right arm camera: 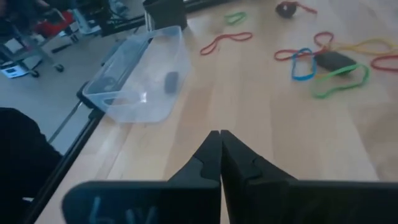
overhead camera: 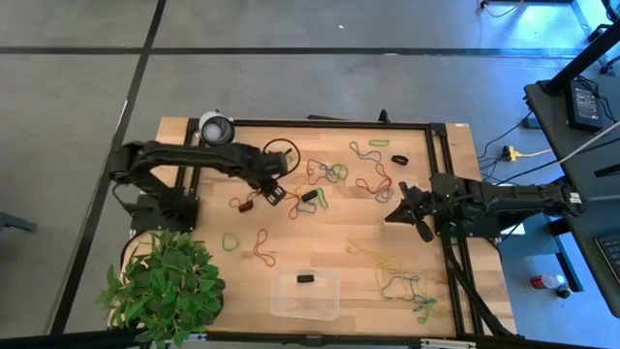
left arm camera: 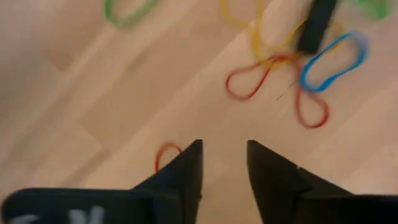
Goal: Pick and place rubber bands into bin
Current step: Put the red rubber band into the transparent bin
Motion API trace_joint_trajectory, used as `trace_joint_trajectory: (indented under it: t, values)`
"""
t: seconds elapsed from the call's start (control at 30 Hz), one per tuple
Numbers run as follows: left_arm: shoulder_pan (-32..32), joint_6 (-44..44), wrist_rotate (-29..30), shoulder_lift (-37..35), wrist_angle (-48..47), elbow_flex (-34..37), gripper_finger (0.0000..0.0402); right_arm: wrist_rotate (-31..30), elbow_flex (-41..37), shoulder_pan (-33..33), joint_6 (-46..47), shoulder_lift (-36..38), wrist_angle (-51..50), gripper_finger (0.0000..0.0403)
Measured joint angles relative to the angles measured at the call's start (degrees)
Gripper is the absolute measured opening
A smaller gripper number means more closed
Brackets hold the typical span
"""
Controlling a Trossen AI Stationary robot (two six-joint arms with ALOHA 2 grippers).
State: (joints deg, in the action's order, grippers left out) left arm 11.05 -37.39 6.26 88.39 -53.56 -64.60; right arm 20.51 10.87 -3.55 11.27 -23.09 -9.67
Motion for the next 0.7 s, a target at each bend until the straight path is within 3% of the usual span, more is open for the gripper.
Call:
trace_joint_trajectory:
  t: [0.13, 0.27, 0.47, 0.7]
  values:
    - [0.50, 0.07, -1.91, 5.96, -1.00, 0.01, 0.0165, 1.77, 0.00, -0.48, 0.00, 0.00, -0.76, 0.0000]
    - [0.52, 1.37, 0.65, 9.65, -1.37, 0.00, 0.0180, 1.87, 0.00, -0.48, 1.80, 0.00, -1.11, 0.0000]
    - [0.70, 1.26, 5.27, 12.28, -3.57, 0.46, 0.0178, 0.81, -0.01, -0.46, 6.00, 0.00, -0.93, 0.0000]
    - [0.68, 3.30, 1.83, 16.21, -3.91, 1.44, 0.0164, -4.88, 0.00, -0.48, 14.16, 0.00, -0.84, 0.0000]
